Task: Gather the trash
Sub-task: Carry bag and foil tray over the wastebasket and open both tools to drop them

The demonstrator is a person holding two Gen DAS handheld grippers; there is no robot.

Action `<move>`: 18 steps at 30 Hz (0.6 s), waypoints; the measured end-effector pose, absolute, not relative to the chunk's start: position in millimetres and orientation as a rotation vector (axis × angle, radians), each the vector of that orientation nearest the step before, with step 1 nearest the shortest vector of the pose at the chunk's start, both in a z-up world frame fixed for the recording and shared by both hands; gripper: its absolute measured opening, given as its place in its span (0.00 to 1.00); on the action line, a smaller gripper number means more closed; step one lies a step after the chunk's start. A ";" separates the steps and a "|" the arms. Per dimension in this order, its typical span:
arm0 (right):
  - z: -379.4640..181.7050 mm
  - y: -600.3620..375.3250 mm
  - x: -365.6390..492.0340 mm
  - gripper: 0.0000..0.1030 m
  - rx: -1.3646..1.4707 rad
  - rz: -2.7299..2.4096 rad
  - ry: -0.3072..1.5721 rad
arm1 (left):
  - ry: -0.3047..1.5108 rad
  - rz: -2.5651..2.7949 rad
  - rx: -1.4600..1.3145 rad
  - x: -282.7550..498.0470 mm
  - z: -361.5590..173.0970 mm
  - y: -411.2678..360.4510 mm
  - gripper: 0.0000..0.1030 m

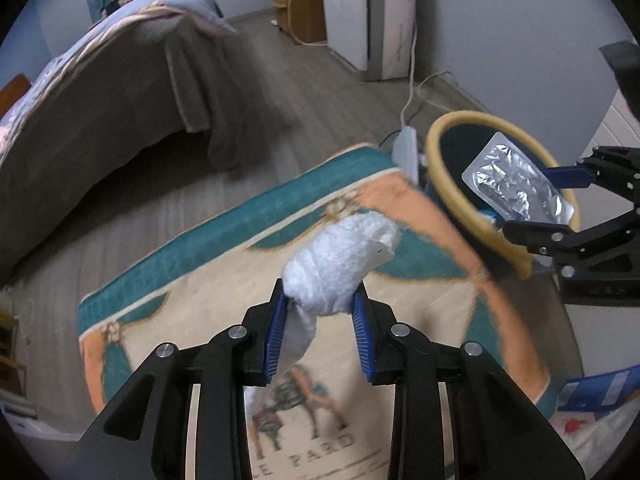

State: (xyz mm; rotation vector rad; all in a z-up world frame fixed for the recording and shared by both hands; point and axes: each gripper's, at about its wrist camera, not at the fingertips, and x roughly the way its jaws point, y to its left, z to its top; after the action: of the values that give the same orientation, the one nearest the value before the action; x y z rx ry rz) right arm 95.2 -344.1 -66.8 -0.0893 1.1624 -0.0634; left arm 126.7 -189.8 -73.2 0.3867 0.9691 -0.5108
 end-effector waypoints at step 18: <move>-96.5 -457.2 69.3 0.66 0.082 -0.313 1.188 | 0.926 -0.690 0.483 87.2 -79.3 -301.0 0.32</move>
State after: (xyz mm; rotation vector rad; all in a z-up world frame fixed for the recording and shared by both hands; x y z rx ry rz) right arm 69.3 -457.2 -96.5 0.0819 1.1882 -0.3125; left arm 87.2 -301.0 -79.3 0.4830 0.9259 -0.6902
